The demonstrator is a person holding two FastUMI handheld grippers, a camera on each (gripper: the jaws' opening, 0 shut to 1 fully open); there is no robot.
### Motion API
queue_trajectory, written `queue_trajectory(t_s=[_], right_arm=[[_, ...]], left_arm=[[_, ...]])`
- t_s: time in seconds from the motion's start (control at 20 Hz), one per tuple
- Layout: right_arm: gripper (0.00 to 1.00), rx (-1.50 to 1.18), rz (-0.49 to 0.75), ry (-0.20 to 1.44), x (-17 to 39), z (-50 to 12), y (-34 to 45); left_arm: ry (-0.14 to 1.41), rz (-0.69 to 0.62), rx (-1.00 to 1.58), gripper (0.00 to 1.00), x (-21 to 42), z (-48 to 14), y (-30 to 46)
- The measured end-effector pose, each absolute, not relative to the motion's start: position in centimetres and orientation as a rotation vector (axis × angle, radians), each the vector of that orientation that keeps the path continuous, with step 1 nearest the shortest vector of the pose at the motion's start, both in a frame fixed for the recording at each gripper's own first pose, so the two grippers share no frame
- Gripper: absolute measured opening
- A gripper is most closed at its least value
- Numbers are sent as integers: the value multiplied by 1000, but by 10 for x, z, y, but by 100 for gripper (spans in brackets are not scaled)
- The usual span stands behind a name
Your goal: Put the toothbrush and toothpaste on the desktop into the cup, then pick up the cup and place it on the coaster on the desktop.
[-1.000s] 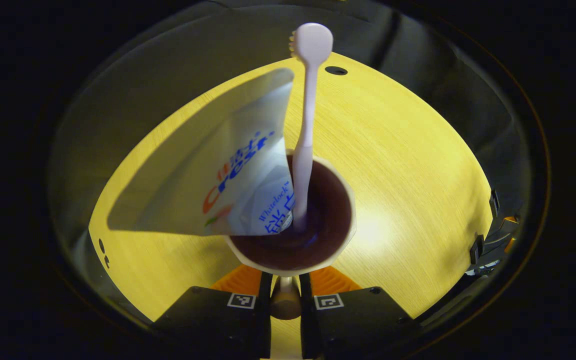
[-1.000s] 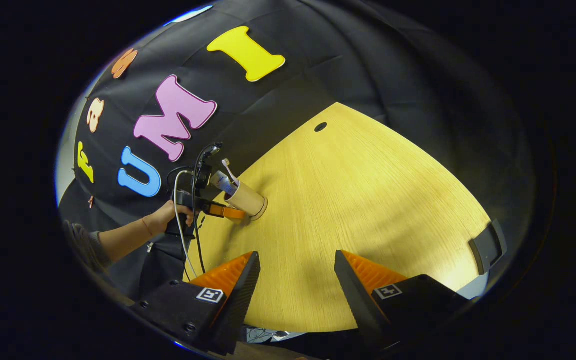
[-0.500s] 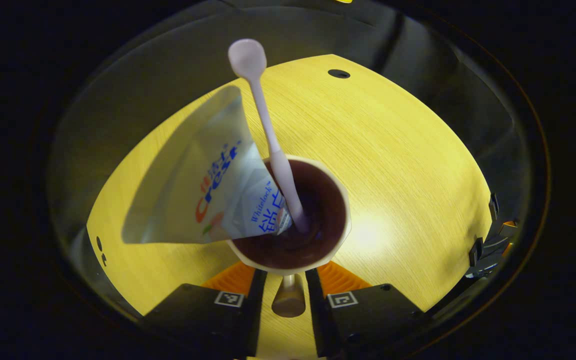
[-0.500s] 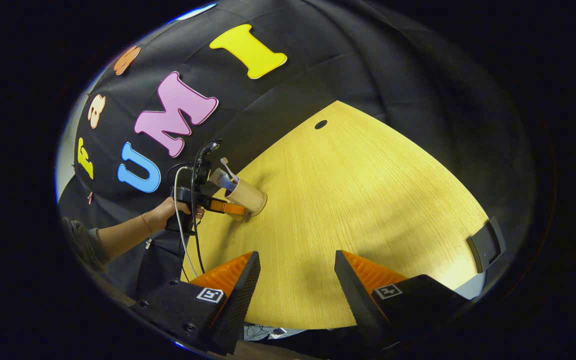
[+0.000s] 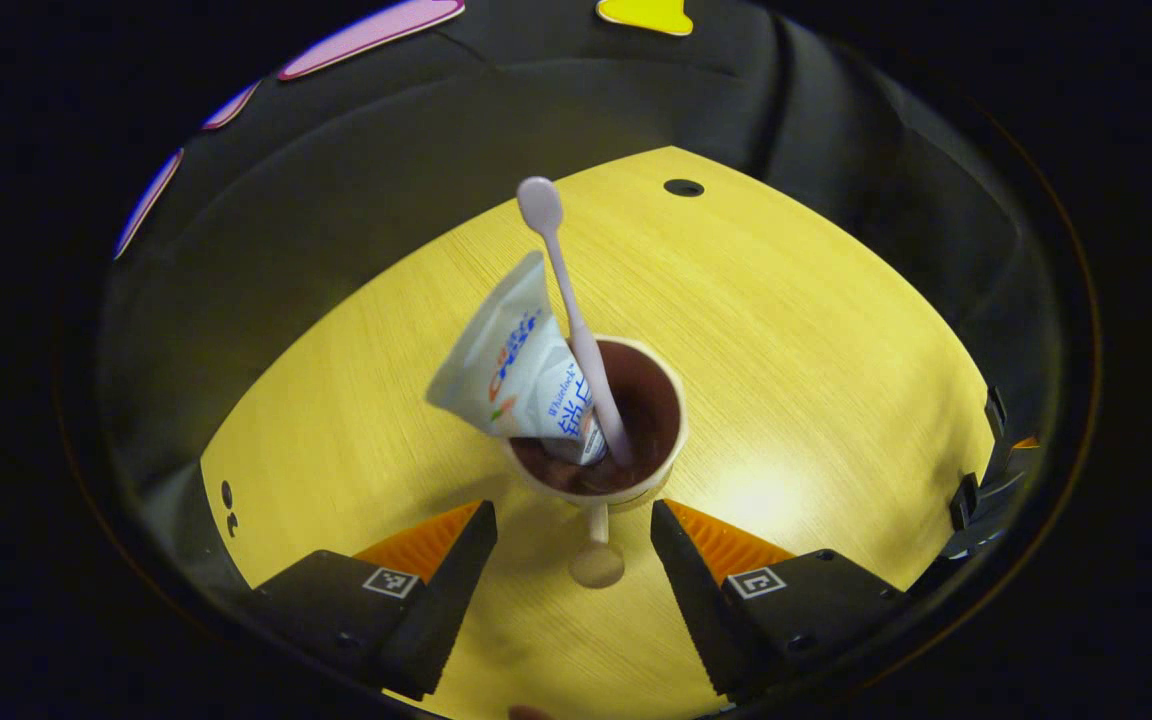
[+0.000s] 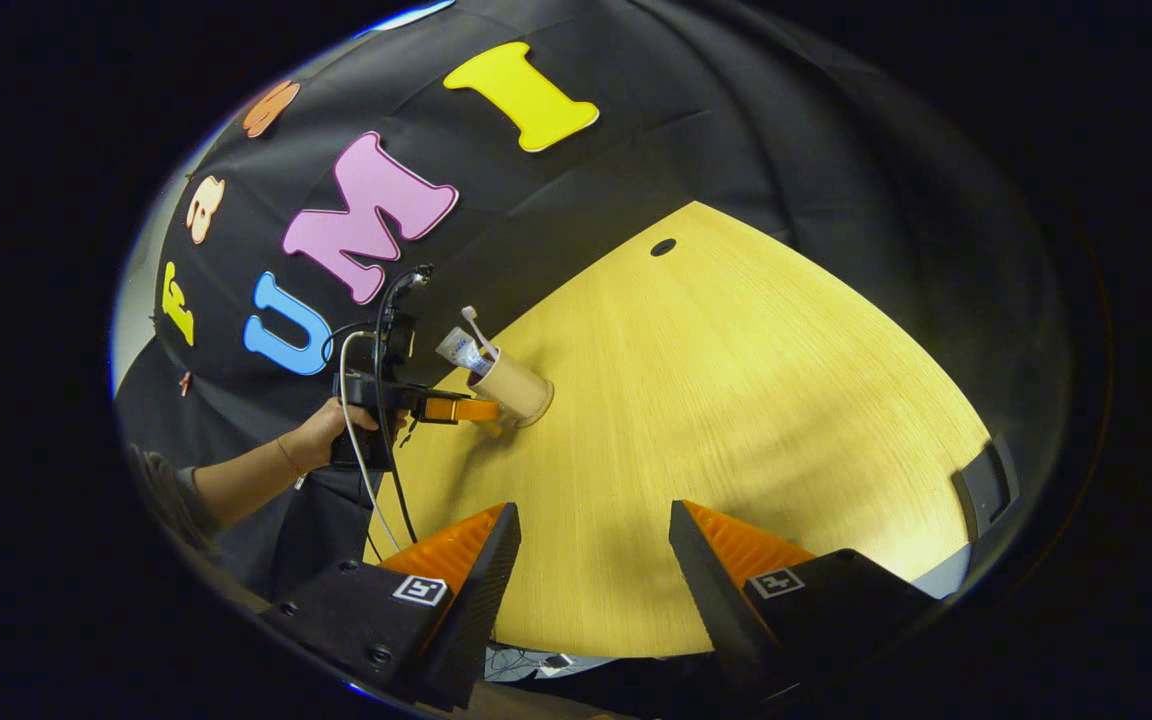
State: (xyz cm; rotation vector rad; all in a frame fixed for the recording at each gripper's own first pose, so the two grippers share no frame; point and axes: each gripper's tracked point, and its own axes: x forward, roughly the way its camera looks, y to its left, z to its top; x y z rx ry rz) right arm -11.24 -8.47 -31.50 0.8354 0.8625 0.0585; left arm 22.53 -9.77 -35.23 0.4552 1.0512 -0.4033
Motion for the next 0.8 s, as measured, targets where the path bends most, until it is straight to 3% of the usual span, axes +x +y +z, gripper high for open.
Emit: queue_trajectory(t_s=[0.8], right_arm=[[93, 776, 206, 839, -55, -278, 1]], left_arm=[[772, -261, 115, 96, 107, -221, -7]])
